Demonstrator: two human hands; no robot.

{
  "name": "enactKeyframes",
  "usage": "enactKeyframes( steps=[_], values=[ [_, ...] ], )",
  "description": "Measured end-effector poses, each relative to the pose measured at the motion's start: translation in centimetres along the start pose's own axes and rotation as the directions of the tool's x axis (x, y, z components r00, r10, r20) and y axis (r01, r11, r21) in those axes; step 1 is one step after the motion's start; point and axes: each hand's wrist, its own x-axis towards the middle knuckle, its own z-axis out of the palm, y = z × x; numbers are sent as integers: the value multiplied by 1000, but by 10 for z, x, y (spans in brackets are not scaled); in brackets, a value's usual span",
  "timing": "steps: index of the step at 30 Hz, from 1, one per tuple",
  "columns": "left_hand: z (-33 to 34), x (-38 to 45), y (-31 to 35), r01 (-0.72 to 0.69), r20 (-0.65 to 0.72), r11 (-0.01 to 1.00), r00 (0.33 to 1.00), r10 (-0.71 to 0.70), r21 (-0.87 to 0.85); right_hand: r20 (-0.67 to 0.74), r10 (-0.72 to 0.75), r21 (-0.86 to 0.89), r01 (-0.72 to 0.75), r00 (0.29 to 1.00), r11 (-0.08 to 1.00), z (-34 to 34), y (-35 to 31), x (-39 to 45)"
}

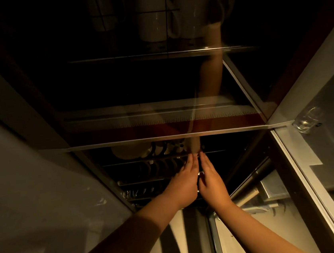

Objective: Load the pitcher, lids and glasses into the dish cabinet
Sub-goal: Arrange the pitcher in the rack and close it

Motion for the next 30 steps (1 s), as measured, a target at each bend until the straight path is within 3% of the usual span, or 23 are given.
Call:
enactKeyframes(
  steps=[3,9,14,18,30],
  values=[
    [0,6,1,-9,3,998,1000,9,-60,23,26,-3,-26,999,1000,-2,5,7],
    [11,11,-3,13,80,1000,997,-11,-17,116,15,-47,-10,993,999,-6,18,5],
    [16,7,-13,-46,40,987,998,40,155,73,10,-67,-5,997,998,-3,17,-1],
    [19,1,-22,-119,29,944,993,115,308,79,-74,-63,79,994,995,-2,18,-12],
    [4,36,-12,-157,91,929,987,134,334,53,24,-140,-16,998,990,-16,20,4]
  ],
)
